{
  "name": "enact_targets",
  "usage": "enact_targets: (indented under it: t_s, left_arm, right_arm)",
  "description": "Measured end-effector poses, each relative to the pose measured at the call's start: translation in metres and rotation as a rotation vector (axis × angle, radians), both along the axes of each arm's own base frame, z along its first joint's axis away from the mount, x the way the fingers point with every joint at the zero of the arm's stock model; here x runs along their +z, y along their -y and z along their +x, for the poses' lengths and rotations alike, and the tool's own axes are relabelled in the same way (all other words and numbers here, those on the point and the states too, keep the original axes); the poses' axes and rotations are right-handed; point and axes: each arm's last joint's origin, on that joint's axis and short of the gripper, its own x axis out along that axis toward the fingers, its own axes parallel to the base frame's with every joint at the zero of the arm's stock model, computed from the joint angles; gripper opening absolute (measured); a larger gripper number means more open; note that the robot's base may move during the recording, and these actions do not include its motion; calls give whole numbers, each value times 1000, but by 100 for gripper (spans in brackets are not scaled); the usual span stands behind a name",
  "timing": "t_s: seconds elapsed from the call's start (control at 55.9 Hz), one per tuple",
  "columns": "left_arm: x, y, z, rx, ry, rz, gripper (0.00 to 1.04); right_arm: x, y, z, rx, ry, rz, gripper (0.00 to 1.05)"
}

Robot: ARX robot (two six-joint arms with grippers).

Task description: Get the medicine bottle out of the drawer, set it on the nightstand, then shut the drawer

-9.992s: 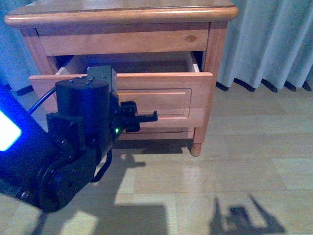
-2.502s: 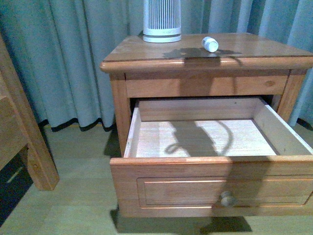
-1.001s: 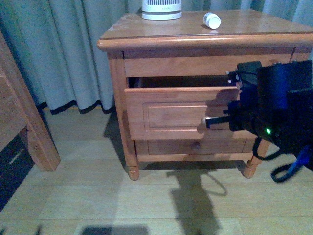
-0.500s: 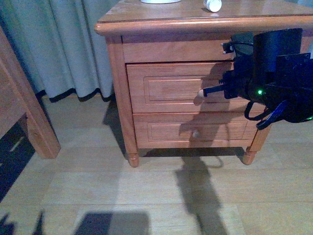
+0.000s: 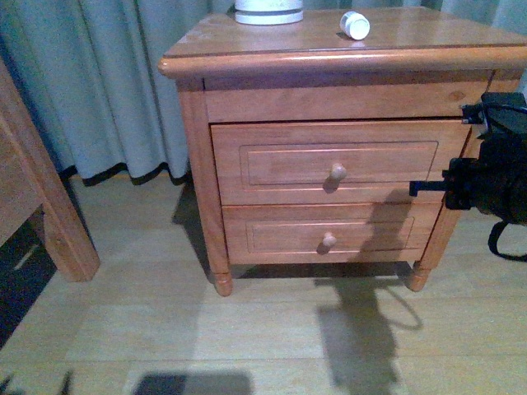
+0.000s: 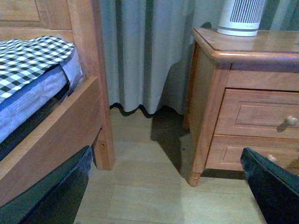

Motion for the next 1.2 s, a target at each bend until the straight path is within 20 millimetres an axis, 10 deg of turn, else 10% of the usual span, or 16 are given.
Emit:
enact_targets:
  t_s: [0.214, 0.429, 0.643, 0.751, 0.858, 1.072, 1.198]
  left_arm:
    - [0, 0, 0, 0, 0, 0, 98]
    - [0, 0, 0, 0, 0, 0, 98]
    - [0, 0, 0, 0, 0, 0, 98]
    - [0, 0, 0, 0, 0, 0, 98]
    - [0, 0, 0, 0, 0, 0, 98]
    - [0, 0, 0, 0, 0, 0, 98]
    - [0, 0, 0, 0, 0, 0, 98]
  right_arm:
    - [59, -20, -76, 60, 4, 133, 3]
    - [168, -21, -153, 122, 168, 152, 4]
    - [240, -13, -249, 155, 441, 139, 44]
    - [244, -10, -290, 106, 554, 76, 62]
    - [227, -3, -306, 55, 451, -15, 45]
    - [119, 11, -304, 49, 397, -63, 3]
    - [97, 12, -303, 46, 369, -67, 3]
